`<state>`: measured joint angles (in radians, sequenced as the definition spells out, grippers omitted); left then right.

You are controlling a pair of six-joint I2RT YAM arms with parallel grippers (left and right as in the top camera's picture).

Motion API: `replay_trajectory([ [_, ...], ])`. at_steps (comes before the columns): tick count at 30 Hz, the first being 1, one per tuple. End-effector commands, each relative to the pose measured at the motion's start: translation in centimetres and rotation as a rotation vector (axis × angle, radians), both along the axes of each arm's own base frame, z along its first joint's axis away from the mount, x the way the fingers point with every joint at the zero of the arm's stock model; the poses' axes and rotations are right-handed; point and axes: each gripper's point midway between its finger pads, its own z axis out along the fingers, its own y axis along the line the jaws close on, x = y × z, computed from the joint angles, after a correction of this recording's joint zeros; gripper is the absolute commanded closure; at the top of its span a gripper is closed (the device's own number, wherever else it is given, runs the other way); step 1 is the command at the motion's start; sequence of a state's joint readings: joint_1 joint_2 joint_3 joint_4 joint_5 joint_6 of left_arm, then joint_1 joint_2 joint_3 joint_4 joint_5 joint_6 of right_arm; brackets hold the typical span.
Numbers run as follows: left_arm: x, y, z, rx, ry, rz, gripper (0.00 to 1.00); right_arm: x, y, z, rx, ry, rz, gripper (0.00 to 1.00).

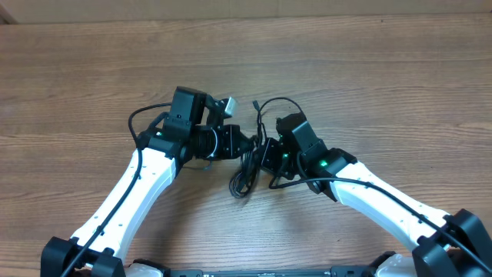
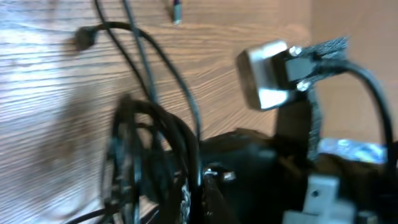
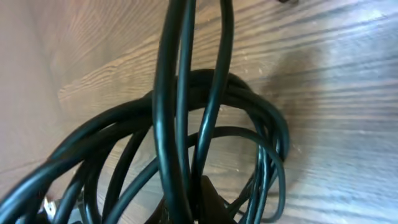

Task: Untangle cables

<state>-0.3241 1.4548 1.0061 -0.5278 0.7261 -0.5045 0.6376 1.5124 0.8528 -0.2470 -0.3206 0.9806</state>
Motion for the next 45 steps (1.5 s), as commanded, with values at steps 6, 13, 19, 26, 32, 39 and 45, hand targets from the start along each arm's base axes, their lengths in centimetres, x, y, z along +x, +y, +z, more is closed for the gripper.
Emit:
replay_trajectory([
  [6,1.5,-1.4,3.9,-0.176,0.156,0.177,0.96,0.8,0.6,0.9,-0.002,-0.058,0.0,0.92],
  [13,1.8,-1.4,4.0,-0.141,0.008,0.092,0.96,1.2,-1.5,-0.3,-0.068,-0.03,-0.046,0.92],
  [19,0.3,1.1,0.2,0.067,0.037,0.091,0.7,1.0,-1.6,-0.5,-0.089,-0.045,-0.015,0.96],
  [26,-0.8,5.3,-3.4,0.33,0.11,0.194,0.31,1.6,-2.4,-0.6,-0.132,-0.094,0.008,0.64],
  [32,-1.1,6.4,-4.5,0.406,0.1,0.183,0.21,1.6,-3.3,-1.2,-0.165,-0.077,-0.003,0.53],
  [39,-1.4,7.8,-6.8,0.49,0.128,0.205,0.33,0.0,-6.0,-3.3,-0.323,-0.035,0.04,0.35],
  [45,-1.6,7.5,-8.1,0.502,0.172,0.198,0.36,0.0,-7.6,-4.8,-0.423,-0.063,0.046,0.34],
])
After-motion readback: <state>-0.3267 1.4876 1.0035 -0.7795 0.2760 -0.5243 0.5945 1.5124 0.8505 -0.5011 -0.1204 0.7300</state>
